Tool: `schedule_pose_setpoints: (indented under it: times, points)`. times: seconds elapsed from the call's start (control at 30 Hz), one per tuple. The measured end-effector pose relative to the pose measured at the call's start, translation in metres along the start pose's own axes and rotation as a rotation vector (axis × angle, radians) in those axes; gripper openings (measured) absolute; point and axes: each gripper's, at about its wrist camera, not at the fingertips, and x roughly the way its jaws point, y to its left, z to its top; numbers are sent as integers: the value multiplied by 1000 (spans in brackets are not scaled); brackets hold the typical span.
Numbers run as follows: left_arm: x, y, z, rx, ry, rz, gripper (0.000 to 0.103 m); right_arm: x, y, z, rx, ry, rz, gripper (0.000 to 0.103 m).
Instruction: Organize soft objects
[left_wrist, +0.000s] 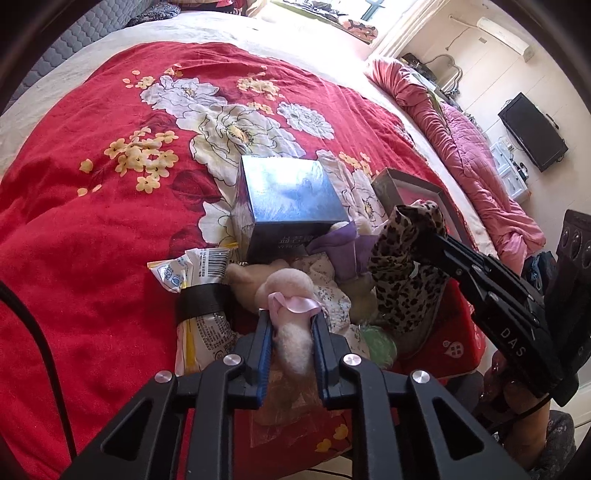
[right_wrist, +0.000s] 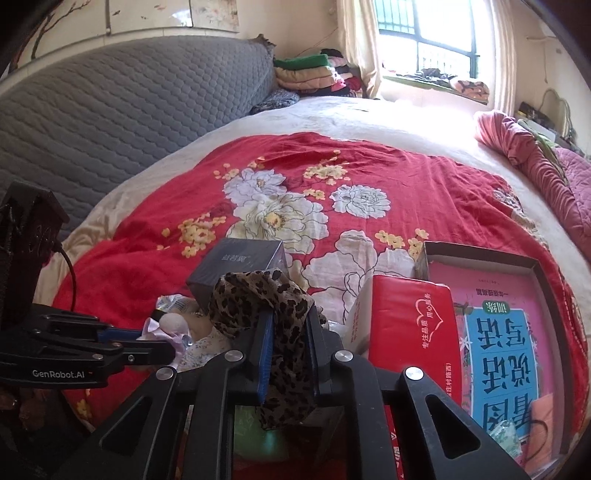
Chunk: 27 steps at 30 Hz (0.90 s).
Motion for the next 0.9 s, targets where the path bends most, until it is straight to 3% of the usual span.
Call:
schedule_pose_setpoints:
  times: [0.27,0.57,0.9]
  points:
    - [-21,6,0,-29,-57,-35,20,-16,-2,-1,33,-40,34,16]
    - [-46,-6,-6,11,-119,30,20,-31,9,-3,3,-73,34,16]
    - [-70,-33,-5,63,-170,35,20,-61,9,0,15,-148,28,16]
